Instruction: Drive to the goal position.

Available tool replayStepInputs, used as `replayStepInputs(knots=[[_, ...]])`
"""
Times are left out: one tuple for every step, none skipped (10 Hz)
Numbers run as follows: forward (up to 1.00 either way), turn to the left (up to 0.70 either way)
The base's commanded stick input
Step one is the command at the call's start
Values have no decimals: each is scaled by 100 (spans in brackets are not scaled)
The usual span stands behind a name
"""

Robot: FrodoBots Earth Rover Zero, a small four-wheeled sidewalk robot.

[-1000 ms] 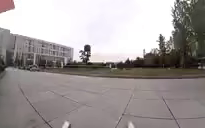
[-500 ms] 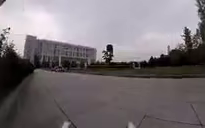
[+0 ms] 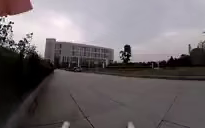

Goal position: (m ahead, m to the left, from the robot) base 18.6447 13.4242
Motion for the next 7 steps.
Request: replayStepInputs(knots=[[45, 0], [45, 0], [45, 0], [45, 0], [45, 0], [45, 0], [45, 0]])
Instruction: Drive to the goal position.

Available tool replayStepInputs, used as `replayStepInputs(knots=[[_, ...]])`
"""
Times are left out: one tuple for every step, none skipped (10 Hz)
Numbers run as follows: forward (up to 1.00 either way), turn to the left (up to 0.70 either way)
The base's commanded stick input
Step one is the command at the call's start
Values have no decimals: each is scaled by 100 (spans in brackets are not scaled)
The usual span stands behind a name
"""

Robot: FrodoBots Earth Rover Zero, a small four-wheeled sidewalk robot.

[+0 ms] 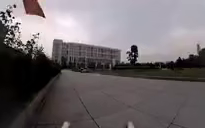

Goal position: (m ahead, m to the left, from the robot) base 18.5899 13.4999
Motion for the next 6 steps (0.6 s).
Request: replayStepInputs(knots=[[45, 0], [45, 0], [45, 0], [45, 0], [45, 2], [45, 27]])
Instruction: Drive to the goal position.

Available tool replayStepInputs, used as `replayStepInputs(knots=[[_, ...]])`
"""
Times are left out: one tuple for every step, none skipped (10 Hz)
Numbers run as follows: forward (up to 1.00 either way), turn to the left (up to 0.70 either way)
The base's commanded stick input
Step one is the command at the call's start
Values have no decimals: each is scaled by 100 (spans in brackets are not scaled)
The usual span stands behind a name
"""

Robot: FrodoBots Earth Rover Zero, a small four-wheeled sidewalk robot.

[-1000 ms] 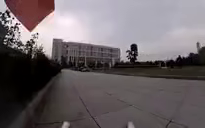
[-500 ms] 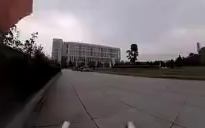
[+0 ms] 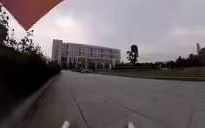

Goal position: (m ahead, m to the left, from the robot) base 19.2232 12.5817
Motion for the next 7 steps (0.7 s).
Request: replayStepInputs(knots=[[45, 27], [45, 27], [45, 25], [45, 1], [45, 0], [45, 0], [45, 0]])
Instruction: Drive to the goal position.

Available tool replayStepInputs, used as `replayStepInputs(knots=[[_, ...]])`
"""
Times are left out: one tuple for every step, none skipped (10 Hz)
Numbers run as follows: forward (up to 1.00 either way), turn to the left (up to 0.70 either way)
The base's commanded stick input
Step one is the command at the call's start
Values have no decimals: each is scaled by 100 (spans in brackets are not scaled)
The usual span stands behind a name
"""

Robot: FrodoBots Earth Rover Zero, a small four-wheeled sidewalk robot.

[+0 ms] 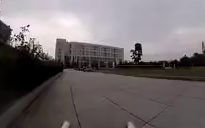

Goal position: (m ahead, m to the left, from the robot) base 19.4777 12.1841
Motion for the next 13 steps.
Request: replayStepInputs(knots=[[45, 0], [45, 0], [45, 0], [45, 0], [45, 0], [45, 0], [45, 0], [45, 0], [45, 0], [45, 0], [45, 0], [45, 0], [45, 0]])
